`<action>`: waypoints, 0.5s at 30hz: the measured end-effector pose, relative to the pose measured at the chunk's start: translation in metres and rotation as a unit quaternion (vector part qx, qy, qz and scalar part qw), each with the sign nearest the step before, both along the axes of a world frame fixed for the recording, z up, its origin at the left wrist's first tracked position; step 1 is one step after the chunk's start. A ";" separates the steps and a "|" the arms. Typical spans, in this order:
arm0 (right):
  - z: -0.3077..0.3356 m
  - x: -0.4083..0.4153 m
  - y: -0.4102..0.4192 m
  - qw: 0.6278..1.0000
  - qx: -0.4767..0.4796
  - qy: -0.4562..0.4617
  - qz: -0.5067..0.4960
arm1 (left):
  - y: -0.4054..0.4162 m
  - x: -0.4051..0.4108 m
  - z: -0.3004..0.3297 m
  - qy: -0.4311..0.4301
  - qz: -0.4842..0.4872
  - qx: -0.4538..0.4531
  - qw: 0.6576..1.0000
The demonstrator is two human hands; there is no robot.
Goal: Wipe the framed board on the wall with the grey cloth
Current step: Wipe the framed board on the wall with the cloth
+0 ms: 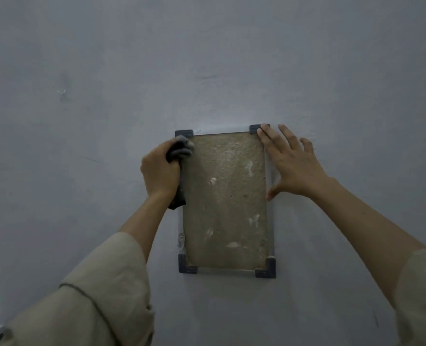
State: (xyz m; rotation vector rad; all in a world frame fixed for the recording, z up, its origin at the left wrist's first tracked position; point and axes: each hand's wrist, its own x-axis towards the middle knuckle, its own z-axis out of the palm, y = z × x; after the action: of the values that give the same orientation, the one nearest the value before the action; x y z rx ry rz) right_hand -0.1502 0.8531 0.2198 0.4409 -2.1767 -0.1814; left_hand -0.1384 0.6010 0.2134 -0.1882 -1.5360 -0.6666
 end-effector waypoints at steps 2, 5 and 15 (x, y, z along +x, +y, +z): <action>0.000 0.000 -0.001 1.000 -0.002 -0.003 0.001 | 0.006 -0.001 -0.009 -0.027 0.005 -0.061 0.998; 0.000 0.002 -0.001 1.000 -0.006 -0.006 0.005 | 0.000 0.002 -0.014 -0.062 -0.006 -0.150 0.987; -0.001 0.004 -0.003 1.000 -0.016 -0.013 0.007 | 0.001 0.001 -0.017 -0.084 -0.026 -0.135 0.987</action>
State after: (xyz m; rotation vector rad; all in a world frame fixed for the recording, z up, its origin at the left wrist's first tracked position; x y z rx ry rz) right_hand -0.1459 0.8500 0.2192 0.4427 -2.1983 -0.1348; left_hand -0.1373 0.6024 0.1963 -0.3865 -1.7878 -0.5236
